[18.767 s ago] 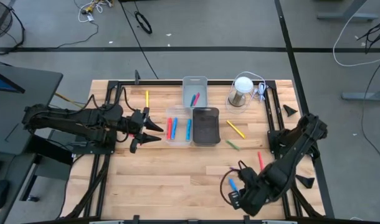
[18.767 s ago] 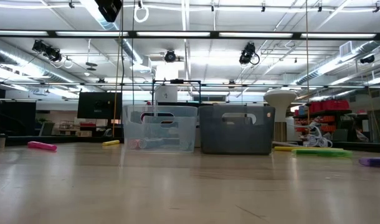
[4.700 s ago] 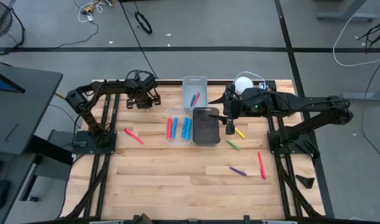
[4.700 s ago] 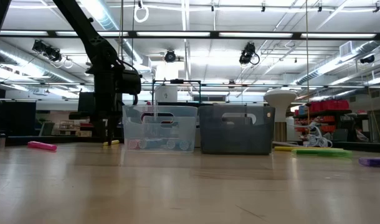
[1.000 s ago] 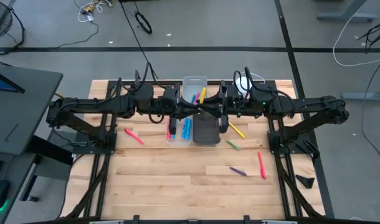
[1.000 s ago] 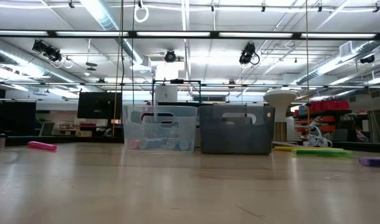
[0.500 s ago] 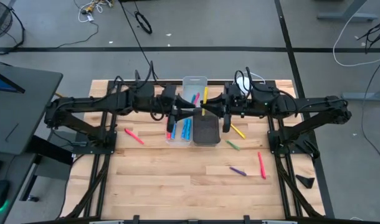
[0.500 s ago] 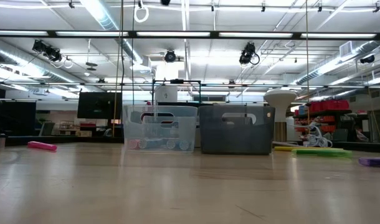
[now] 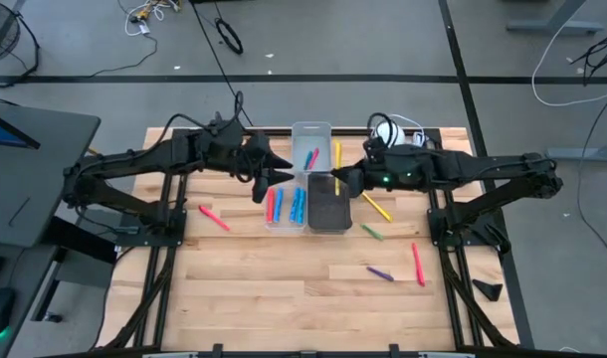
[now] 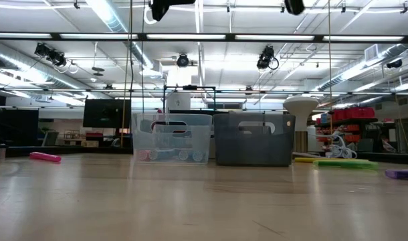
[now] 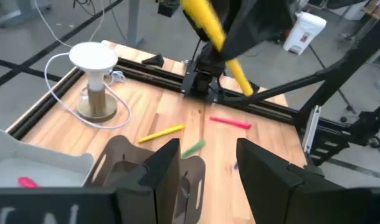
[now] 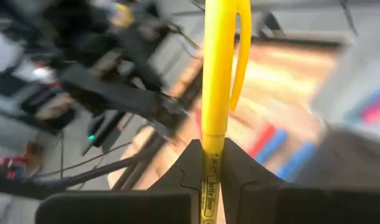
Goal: Pick & Place Markers
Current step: Put the top yellow marker pen into the black bin
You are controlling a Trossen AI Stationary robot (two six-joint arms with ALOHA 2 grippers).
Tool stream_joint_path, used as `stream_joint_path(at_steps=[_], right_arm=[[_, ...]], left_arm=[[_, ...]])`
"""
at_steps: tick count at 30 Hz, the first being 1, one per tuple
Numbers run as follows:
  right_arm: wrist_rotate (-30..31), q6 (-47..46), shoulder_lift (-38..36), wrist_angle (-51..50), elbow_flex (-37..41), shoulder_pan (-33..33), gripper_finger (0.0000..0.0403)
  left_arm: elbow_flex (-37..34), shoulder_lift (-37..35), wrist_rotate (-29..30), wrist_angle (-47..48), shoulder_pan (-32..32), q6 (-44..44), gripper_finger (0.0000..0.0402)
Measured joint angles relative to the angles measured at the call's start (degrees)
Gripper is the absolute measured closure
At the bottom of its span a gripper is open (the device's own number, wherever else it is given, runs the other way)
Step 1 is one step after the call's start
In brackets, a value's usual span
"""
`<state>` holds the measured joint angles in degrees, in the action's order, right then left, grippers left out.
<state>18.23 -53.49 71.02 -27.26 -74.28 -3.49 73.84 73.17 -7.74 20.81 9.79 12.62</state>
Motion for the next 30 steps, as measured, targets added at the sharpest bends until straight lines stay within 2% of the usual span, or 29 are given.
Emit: stream_joint_path(at_steps=[8,14,18,24,30], right_arm=[[-0.12,-20.34,0.00,-16.43,0.00,0.02,0.0383],[-5.72,-28.87,0.86,-27.08,0.00,0.47,0.0383],[-9.57,-30.08,3.99,-26.24,0.01,0.91,0.0383],[-14.38,-30.58,10.61,-25.26,0.03,1.74,0.0383],[-14.83,-30.50,16.34,-22.66,0.02,3.13,0.0383]], left_arm=[[-0.02,-0.22,-0.05,1.80,0.39,-0.41,0.0237],[-0.02,-0.22,-0.09,1.77,0.39,-0.41,0.0237],[-0.02,-0.22,-0.33,1.80,0.39,-0.42,0.0237],[-0.02,-0.22,-4.35,1.95,0.39,-1.22,0.0237],[0.00,-0.24,-6.55,2.95,0.39,-1.12,0.0237]])
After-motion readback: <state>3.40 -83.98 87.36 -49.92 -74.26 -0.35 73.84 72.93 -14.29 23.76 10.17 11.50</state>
